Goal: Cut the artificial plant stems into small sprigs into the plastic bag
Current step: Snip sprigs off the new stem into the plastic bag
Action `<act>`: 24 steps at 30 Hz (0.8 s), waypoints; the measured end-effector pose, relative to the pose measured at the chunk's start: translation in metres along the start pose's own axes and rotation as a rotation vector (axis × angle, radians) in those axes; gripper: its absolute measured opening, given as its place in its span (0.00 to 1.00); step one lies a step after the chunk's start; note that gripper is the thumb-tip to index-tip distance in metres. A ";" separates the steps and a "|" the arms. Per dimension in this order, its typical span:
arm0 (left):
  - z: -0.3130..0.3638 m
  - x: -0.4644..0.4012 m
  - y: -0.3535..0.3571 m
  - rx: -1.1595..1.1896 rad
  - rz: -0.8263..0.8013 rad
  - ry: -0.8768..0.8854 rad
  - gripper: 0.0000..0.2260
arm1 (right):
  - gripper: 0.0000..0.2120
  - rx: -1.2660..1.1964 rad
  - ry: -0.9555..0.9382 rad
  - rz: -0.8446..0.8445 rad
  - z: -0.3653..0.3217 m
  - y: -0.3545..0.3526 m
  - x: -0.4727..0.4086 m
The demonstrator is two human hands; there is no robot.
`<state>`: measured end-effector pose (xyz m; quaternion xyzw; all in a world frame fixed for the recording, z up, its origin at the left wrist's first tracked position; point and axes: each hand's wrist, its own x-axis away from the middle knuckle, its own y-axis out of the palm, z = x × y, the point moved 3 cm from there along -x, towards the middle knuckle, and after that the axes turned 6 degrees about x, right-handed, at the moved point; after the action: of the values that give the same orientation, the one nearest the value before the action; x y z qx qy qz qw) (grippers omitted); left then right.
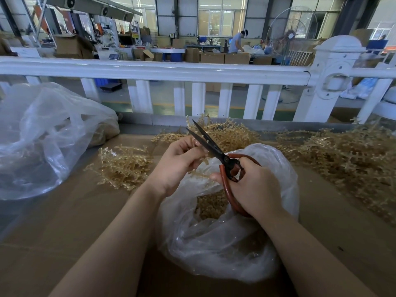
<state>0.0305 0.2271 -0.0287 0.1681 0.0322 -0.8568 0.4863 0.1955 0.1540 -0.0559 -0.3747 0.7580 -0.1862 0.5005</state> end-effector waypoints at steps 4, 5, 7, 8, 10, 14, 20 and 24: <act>0.001 0.000 -0.003 0.181 0.040 -0.012 0.03 | 0.27 0.007 0.003 -0.016 0.001 0.001 -0.001; 0.001 0.000 -0.004 0.206 0.040 0.000 0.04 | 0.28 0.000 0.008 -0.029 0.002 0.002 -0.001; 0.002 0.000 -0.007 0.193 0.054 0.022 0.05 | 0.30 -0.017 0.018 -0.051 0.002 0.002 -0.002; 0.002 0.000 -0.007 0.184 0.068 0.027 0.04 | 0.30 -0.019 0.019 -0.054 0.003 0.002 -0.002; 0.002 0.000 -0.007 0.184 0.092 0.044 0.03 | 0.31 -0.027 0.021 -0.062 0.003 0.002 -0.002; 0.003 0.001 -0.009 0.127 0.135 0.105 0.08 | 0.31 -0.042 0.031 -0.073 0.003 0.001 -0.001; 0.005 0.003 -0.009 0.083 0.152 0.141 0.11 | 0.26 -0.019 0.000 -0.030 0.001 0.000 0.000; 0.006 0.003 -0.008 0.078 0.142 0.165 0.12 | 0.26 -0.009 -0.008 -0.037 0.003 0.000 -0.001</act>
<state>0.0207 0.2281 -0.0251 0.2590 0.0267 -0.8039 0.5347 0.1983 0.1550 -0.0570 -0.3915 0.7497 -0.1906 0.4983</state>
